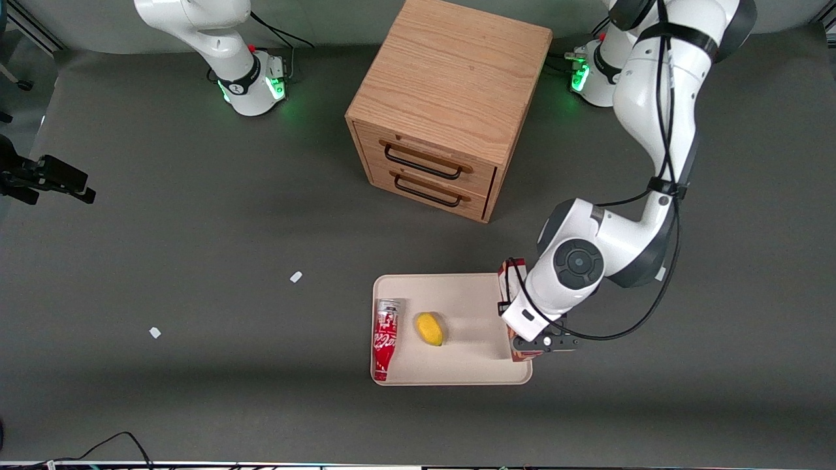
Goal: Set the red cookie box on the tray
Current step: 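Lower the box upright onto the tray and open the left gripper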
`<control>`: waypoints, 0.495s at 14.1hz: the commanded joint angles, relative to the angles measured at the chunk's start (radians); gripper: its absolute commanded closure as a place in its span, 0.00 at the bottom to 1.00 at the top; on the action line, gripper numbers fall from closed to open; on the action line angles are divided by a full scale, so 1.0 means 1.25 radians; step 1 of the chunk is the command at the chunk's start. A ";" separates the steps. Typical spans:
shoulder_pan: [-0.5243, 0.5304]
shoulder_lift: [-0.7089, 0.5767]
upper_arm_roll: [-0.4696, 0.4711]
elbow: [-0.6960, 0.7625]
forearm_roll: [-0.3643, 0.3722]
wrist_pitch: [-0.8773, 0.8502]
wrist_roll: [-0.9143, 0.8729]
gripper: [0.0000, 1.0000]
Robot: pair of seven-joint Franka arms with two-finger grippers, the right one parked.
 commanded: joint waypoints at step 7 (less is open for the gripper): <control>-0.019 0.053 0.022 0.014 0.055 0.061 -0.012 1.00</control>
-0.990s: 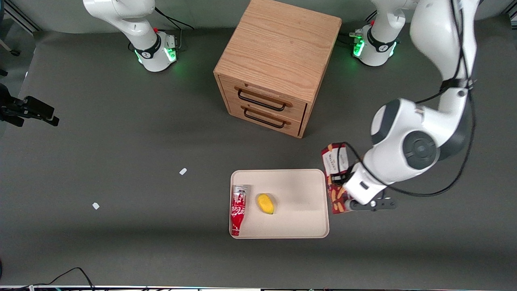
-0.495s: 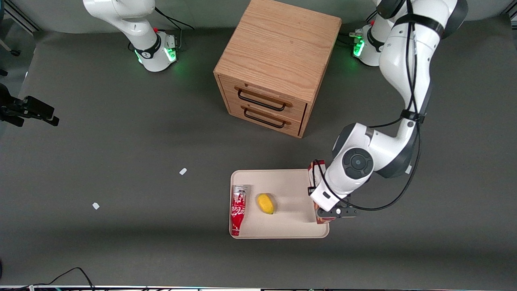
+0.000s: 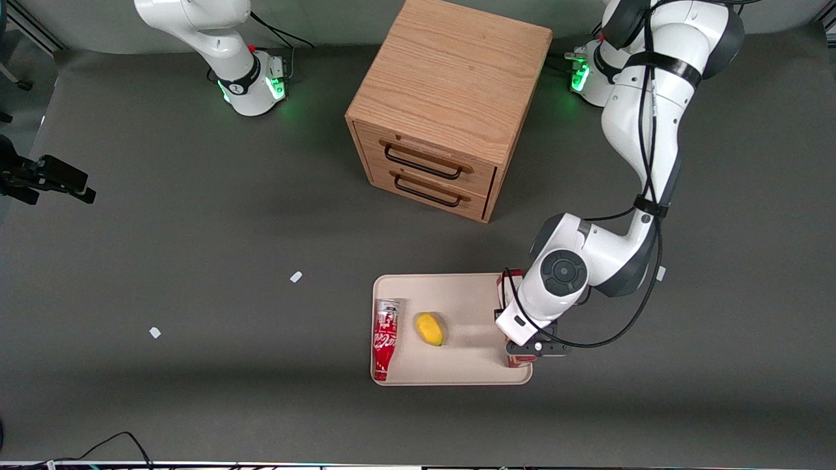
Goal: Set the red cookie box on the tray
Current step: 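Lower the box upright onto the tray and open the left gripper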
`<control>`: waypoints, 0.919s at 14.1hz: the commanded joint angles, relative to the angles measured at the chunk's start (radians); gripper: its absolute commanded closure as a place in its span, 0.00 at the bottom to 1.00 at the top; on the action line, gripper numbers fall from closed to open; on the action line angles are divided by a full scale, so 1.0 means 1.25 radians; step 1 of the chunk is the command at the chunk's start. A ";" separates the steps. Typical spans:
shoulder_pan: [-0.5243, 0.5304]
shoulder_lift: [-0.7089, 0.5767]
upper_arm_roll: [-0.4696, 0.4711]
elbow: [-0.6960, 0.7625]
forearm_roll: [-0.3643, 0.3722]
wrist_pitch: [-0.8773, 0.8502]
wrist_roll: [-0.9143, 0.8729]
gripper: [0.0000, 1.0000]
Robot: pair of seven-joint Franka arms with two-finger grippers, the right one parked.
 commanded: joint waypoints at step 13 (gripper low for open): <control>0.074 -0.299 0.012 -0.098 -0.108 -0.167 -0.019 0.00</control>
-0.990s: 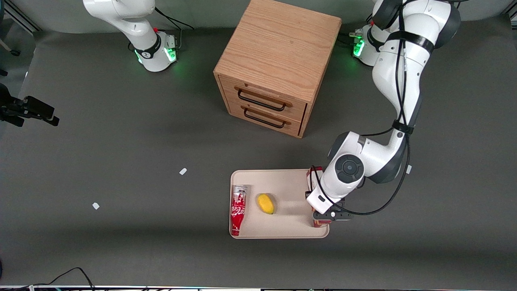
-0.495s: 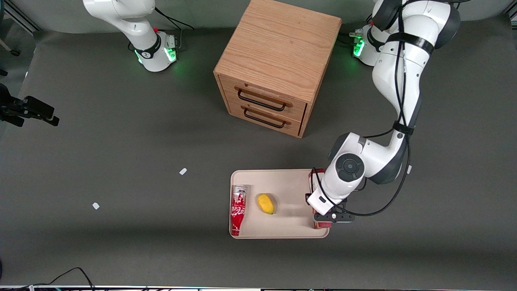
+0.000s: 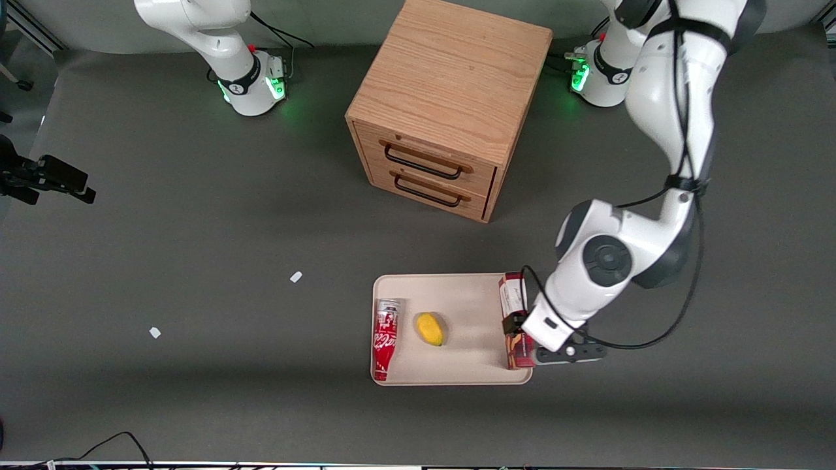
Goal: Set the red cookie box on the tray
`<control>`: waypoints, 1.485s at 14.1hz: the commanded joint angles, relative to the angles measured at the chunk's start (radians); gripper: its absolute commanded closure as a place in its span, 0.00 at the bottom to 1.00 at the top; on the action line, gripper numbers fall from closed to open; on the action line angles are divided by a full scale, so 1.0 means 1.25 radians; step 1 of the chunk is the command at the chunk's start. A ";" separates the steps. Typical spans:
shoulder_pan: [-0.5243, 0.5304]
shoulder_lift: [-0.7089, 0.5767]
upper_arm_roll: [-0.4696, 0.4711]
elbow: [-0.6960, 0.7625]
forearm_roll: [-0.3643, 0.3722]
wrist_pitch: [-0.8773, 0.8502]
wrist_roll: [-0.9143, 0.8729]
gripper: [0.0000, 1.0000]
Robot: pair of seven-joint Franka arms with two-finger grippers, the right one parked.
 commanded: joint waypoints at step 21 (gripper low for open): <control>0.191 -0.548 0.105 -0.222 -0.001 -0.445 0.463 0.00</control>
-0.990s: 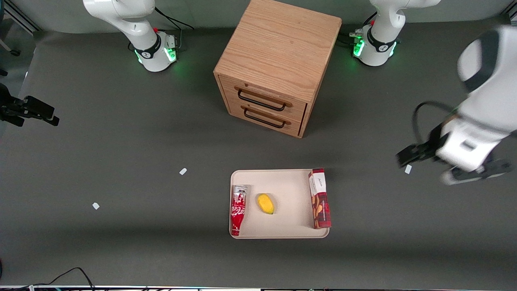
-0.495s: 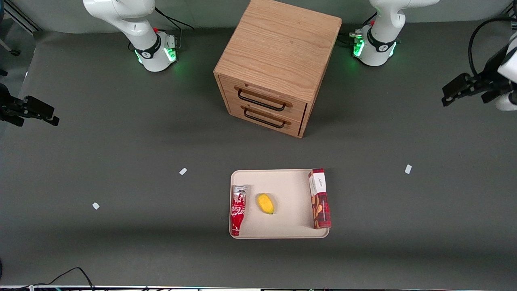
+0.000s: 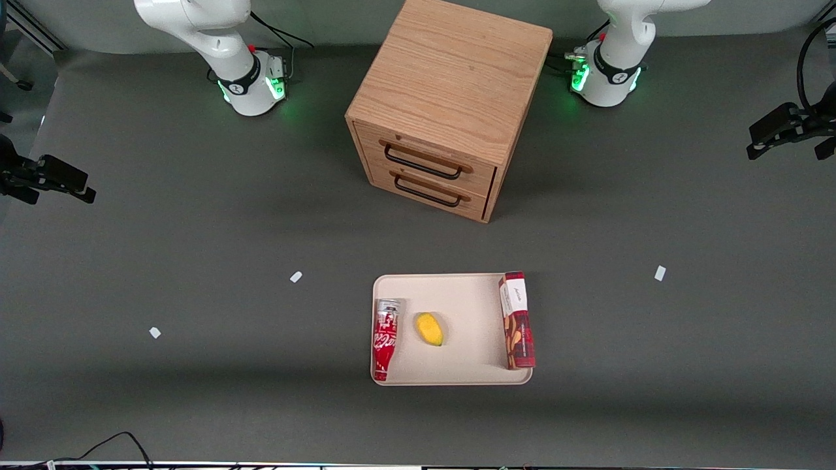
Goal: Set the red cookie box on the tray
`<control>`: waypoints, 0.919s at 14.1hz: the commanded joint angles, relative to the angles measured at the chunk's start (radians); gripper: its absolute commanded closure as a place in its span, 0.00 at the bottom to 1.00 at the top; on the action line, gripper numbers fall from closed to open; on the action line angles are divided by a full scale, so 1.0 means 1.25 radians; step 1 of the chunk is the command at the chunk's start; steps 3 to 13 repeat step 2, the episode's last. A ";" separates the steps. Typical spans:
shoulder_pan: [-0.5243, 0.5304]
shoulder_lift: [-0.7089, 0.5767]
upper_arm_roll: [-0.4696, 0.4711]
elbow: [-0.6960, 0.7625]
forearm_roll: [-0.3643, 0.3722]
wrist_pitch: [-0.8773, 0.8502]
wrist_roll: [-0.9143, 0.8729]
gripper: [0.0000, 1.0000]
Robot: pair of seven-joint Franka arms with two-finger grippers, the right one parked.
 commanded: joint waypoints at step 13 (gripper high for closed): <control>-0.009 -0.006 -0.001 -0.020 0.019 0.030 0.009 0.00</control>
